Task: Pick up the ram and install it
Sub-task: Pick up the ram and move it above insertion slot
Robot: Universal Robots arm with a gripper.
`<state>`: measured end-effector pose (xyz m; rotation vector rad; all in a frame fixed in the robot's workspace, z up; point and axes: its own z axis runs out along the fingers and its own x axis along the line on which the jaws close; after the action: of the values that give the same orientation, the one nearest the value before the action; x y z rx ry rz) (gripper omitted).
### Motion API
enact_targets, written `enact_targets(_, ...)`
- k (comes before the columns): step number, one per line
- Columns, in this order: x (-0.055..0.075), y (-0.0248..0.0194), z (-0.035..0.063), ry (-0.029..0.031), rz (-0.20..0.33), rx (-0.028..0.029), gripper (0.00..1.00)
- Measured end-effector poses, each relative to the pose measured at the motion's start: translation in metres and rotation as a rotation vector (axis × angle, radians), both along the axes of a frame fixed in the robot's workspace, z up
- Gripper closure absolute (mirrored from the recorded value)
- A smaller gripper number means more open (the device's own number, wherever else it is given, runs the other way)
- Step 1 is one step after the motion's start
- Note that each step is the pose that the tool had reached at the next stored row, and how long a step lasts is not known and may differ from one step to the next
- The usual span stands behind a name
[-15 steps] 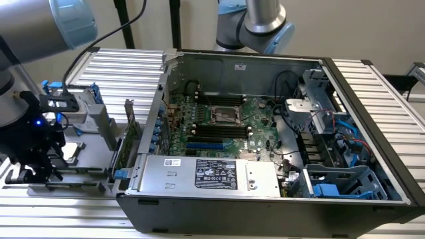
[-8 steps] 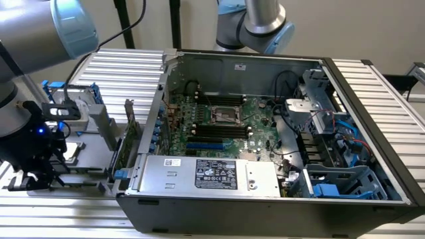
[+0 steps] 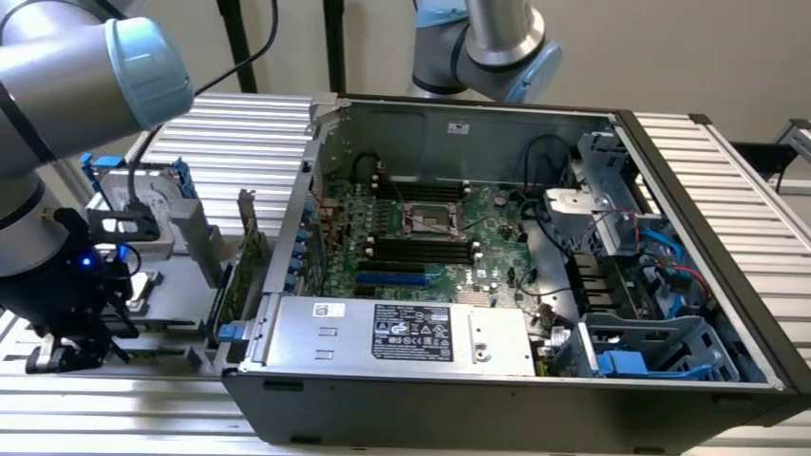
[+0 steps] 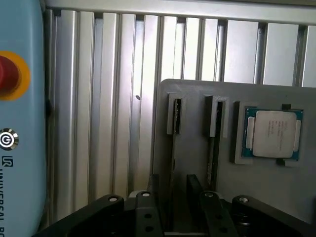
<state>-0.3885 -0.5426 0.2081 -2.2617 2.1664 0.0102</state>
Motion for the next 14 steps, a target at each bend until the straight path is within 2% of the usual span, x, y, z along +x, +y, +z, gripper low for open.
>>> enact_targets(9,0.0,-0.0001,-0.0127,-0.0001,0.0,0.0001,0.64)
enact_targets(14,0.0,-0.0001,-0.0134,-0.0001,0.0,0.001,0.64)
